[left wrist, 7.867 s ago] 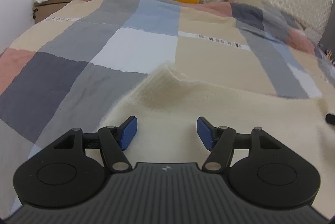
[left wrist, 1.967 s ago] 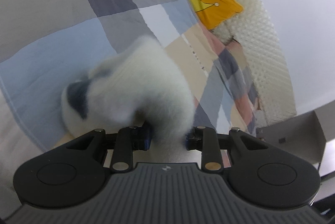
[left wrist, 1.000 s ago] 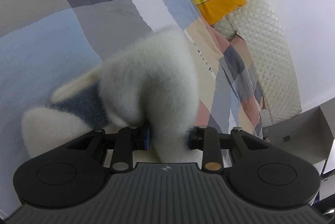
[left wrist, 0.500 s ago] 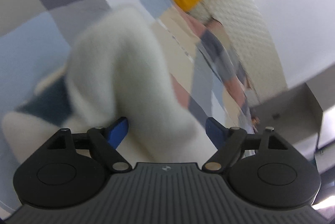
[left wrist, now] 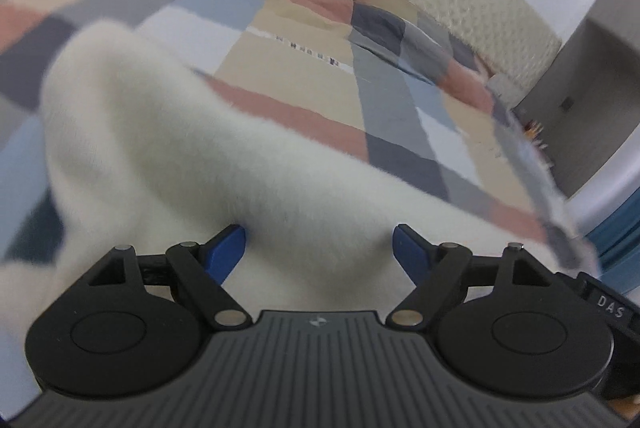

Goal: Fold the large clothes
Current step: 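Open both tools and release the folded sweater onto the bed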

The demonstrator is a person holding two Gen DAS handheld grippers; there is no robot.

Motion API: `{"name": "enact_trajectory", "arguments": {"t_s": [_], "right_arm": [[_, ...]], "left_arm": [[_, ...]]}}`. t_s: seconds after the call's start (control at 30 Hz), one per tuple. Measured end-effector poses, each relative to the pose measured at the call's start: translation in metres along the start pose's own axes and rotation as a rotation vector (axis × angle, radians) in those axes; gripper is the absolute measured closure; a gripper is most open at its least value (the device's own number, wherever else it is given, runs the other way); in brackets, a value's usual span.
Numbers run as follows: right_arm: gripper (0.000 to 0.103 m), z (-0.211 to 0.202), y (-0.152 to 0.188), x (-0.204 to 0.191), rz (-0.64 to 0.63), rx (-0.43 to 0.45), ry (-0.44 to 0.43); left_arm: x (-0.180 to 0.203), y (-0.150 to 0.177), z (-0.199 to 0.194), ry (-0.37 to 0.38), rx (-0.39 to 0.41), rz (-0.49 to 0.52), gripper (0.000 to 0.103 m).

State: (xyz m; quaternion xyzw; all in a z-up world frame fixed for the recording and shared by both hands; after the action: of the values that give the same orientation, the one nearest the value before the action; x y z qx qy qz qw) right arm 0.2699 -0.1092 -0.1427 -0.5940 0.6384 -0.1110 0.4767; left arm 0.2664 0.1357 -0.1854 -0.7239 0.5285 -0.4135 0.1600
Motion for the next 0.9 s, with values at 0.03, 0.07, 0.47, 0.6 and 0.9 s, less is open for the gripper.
{"name": "enact_trajectory", "arguments": {"t_s": [0.03,0.07,0.47,0.6,0.9], "right_arm": [[0.043,0.003,-0.002,0.0,-0.031,-0.001,0.012],[0.045,0.006,-0.004,0.0,-0.057,-0.002,0.027],[0.048,0.055,-0.024,0.025,-0.141,-0.019,0.156],[0.048,0.068,-0.018,0.028,-0.18,-0.049,0.193],[0.048,0.085,-0.007,0.038,-0.193,-0.1,0.201]], "left_arm": [[0.002,-0.002,0.003,-0.016,0.009,0.028,0.019],[0.003,-0.003,0.006,-0.03,0.016,0.049,0.019],[-0.039,-0.038,0.04,-0.193,0.059,0.057,0.019],[-0.053,-0.047,0.053,-0.209,0.027,0.049,0.019],[-0.063,-0.037,0.08,-0.242,-0.063,0.087,0.019]]}}
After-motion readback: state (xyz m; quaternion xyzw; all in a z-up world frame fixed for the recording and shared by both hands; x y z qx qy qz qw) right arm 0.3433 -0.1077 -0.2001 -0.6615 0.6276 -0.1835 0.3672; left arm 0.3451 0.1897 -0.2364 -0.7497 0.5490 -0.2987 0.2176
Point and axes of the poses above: each gripper's, at about its wrist camera, not at the fingertips, and z roughly the way its jaws point, x to its right, y to its underside, the point moved 5 cm from there along z, roughly the way its jaws point, and after that the axes turned 2 degrees about y, right-handed, at the moved point
